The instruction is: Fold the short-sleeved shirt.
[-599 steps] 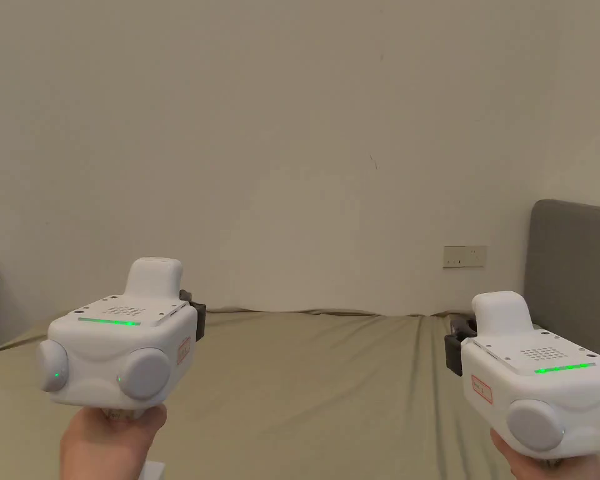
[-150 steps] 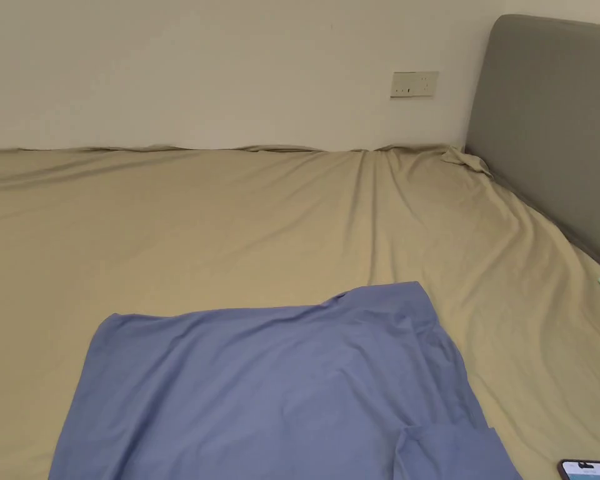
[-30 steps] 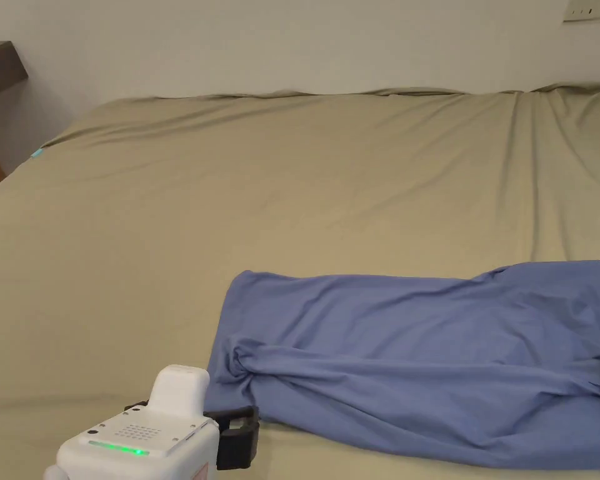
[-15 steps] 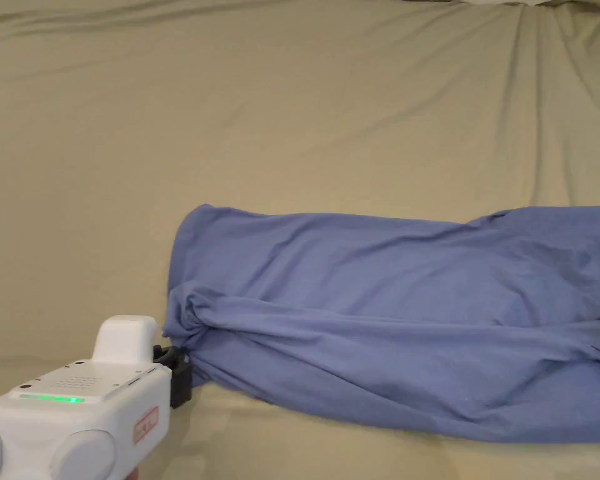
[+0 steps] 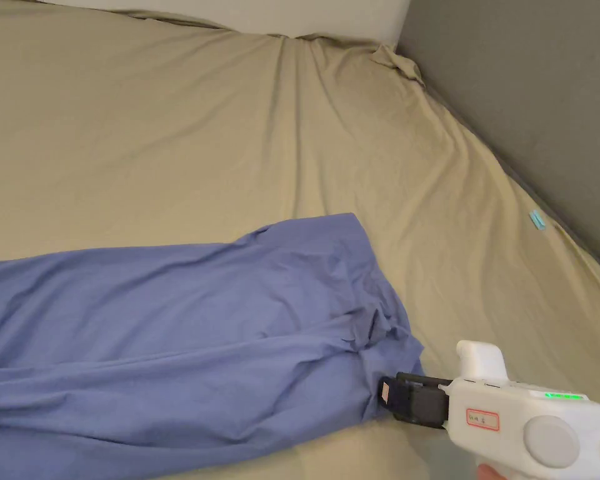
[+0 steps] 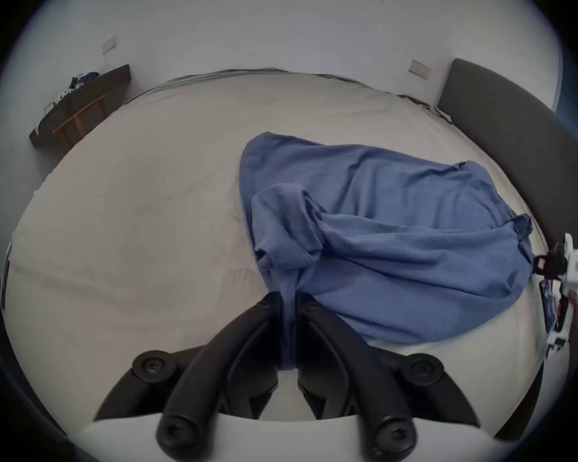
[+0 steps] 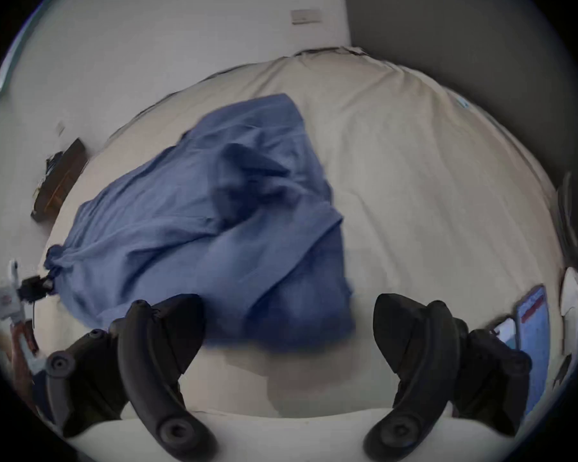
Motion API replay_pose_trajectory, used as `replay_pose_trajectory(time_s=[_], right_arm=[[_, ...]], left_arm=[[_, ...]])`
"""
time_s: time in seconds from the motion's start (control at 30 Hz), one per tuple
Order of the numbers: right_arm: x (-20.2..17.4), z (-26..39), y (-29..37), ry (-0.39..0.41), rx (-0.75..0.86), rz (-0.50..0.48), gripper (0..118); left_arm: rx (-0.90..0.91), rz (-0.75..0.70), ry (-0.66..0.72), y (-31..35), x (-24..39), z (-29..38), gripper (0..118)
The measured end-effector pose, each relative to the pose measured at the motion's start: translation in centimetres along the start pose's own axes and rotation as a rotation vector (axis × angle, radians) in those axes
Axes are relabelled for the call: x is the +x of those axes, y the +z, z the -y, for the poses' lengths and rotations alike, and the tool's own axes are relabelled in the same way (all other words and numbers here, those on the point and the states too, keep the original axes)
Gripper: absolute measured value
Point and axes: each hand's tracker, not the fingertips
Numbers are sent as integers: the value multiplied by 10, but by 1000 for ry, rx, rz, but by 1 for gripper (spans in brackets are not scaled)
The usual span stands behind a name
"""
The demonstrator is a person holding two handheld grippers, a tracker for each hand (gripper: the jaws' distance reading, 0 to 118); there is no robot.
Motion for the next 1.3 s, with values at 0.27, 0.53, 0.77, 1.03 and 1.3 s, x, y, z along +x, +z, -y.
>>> replay_pose_trajectory(time_s=[0.27,0.53,0.77,1.03,1.3], right_arm=[[-30,4,23,234,38,44,12],[-31,6,100,164,145,-74,12],[-16,59,151,180,124,-70,12],[-3,111,135,182,12,-33,12],[-6,102,143,176,-19,-37,90]], left_arm=[[-30,2,19,5,1,-7,7],[41,84,63,66,-13,-16,7],[27,57,1,111,-15,28,7],[-123,56,85,97,-20,110,7],[-78,47,158,116,-28,99,86]])
